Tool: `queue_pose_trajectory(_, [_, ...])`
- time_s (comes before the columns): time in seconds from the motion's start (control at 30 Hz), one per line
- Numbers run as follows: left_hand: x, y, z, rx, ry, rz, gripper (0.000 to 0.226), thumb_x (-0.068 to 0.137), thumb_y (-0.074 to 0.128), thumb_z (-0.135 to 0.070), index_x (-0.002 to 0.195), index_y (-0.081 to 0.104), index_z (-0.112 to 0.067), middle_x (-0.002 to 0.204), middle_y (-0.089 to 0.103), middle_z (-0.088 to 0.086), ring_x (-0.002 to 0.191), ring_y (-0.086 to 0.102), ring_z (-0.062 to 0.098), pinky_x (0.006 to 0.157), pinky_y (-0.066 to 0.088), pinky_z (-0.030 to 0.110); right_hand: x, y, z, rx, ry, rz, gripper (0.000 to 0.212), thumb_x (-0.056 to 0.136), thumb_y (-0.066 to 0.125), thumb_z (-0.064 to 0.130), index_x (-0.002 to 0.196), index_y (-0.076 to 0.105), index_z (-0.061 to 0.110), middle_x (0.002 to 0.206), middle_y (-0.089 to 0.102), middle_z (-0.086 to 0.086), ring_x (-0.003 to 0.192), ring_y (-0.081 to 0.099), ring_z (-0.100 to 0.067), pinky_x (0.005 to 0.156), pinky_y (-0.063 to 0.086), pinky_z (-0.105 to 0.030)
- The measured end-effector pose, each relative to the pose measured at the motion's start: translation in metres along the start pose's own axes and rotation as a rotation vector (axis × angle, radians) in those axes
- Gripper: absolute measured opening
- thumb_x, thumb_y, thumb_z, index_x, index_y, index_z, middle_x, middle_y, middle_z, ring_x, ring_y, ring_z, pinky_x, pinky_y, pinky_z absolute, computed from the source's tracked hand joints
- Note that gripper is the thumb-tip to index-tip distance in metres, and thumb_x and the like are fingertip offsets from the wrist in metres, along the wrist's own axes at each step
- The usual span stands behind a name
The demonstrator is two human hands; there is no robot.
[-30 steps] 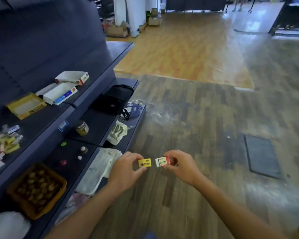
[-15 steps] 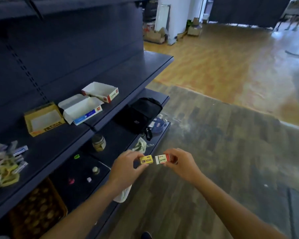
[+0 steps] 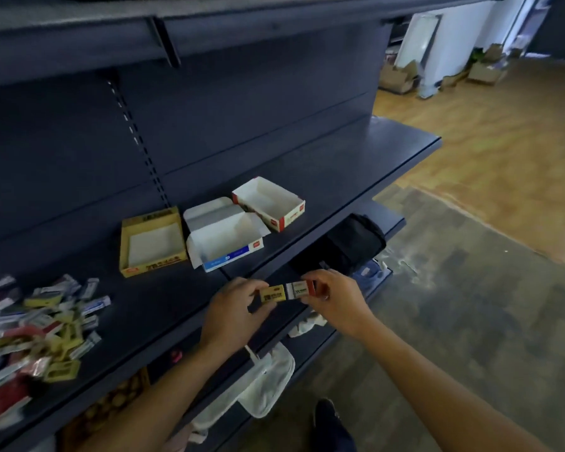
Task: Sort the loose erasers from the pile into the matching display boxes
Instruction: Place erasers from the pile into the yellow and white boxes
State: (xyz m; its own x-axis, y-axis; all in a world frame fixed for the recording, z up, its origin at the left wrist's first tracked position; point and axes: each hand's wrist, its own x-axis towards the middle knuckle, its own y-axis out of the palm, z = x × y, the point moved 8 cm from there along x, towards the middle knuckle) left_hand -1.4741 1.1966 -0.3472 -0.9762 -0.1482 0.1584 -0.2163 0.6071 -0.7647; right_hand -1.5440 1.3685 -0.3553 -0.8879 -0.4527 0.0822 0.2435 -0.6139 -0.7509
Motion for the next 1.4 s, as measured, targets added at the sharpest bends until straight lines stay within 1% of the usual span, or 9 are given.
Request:
queue_pose_trajectory(0.1, [0.023,-0.015,0.011,0.036,-0.021,-0.088,0.032,0.078,0.073,-0.034,0.107,0.066,-0.024,0.097,0.06,-0.009,0.087,0.058,0.007,0.075,0.051,0.029,0.045,0.008,0.011,0.0,-0.094,0.021,0.037,0.076,0.075,0.026,0.112,0.065,0.024,0.096,0.058,0.006,0.08,0.055,-0.009,0.074,0.044,-0.019])
queue_pose_trajectory(0.3, [0.058,-0.042,0.03,0.113,-0.096,-0.251,0.03,0.077,0.076,-0.028,0.105,0.068,-0.022,0.101,0.064,-0.004,0.093,0.062,0.013,0.078,0.053,0.031,0.117,0.018,0.035,0.01,-0.228,0.133,0.034,0.08,0.071,0.027,0.114,0.063,0.024,0.095,0.055,0.008,0.084,0.056,-0.01,0.07,0.037,-0.014])
queue_pose_trajectory(0.43, [0.066,-0.052,0.042,0.17,-0.142,-0.333,0.033,0.073,0.079,-0.027,0.103,0.069,-0.019,0.097,0.066,0.0,0.088,0.063,0.014,0.075,0.052,0.026,0.15,0.026,0.049,0.05,-0.307,0.193,0.034,0.08,0.072,0.025,0.112,0.064,0.02,0.1,0.064,0.002,0.091,0.059,-0.012,0.075,0.042,-0.016])
queue_pose_trajectory(0.6, [0.058,-0.063,0.055,0.212,-0.24,-0.39,0.029,0.075,0.077,-0.028,0.102,0.068,-0.022,0.098,0.066,-0.001,0.086,0.064,0.015,0.071,0.054,0.029,0.169,0.044,0.068,0.054,-0.43,0.26,0.032,0.08,0.072,0.028,0.109,0.063,0.021,0.09,0.063,0.003,0.08,0.058,-0.011,0.077,0.051,-0.028])
queue_pose_trajectory(0.77, [0.043,-0.085,0.072,0.293,-0.357,-0.433,0.027,0.078,0.074,-0.034,0.102,0.068,-0.021,0.096,0.067,0.0,0.086,0.063,0.017,0.068,0.046,0.026,0.176,0.063,0.089,0.021,-0.471,0.323,0.034,0.082,0.068,0.034,0.113,0.061,0.026,0.099,0.062,0.004,0.086,0.055,-0.011,0.078,0.047,-0.024])
queue_pose_trajectory(0.97, [0.041,-0.105,0.106,0.326,-0.424,-0.397,0.032,0.08,0.07,-0.04,0.107,0.067,-0.022,0.102,0.068,-0.001,0.087,0.065,0.017,0.07,0.054,0.03,0.175,0.082,0.113,0.089,-0.476,0.345,0.031,0.081,0.07,0.03,0.11,0.062,0.021,0.098,0.063,0.002,0.086,0.056,-0.009,0.077,0.048,-0.022])
queue_pose_trajectory(1.1, [0.048,-0.109,0.124,0.331,-0.425,-0.34,0.032,0.085,0.065,-0.041,0.11,0.065,-0.02,0.105,0.069,-0.001,0.088,0.066,0.017,0.068,0.048,0.026,0.175,0.095,0.123,0.096,-0.475,0.337,0.027,0.081,0.069,0.032,0.106,0.063,0.023,0.09,0.06,0.007,0.076,0.052,-0.004,0.064,0.038,-0.006])
queue_pose_trajectory(1.2, [0.051,-0.109,0.137,0.305,-0.426,-0.29,0.033,0.087,0.062,-0.042,0.112,0.062,-0.019,0.107,0.068,0.0,0.094,0.064,0.019,0.072,0.05,0.03,0.173,0.102,0.126,0.096,-0.465,0.34,0.026,0.082,0.068,0.035,0.105,0.062,0.025,0.091,0.062,0.008,0.077,0.053,-0.004,0.063,0.039,-0.005])
queue_pose_trajectory(1.4, [0.048,-0.107,0.154,0.302,-0.414,-0.248,0.031,0.088,0.058,-0.044,0.109,0.06,-0.021,0.099,0.069,0.0,0.089,0.065,0.021,0.07,0.048,0.03,0.176,0.109,0.134,0.111,-0.451,0.334,0.024,0.083,0.068,0.033,0.105,0.062,0.027,0.09,0.06,0.011,0.075,0.053,-0.001,0.065,0.041,-0.005])
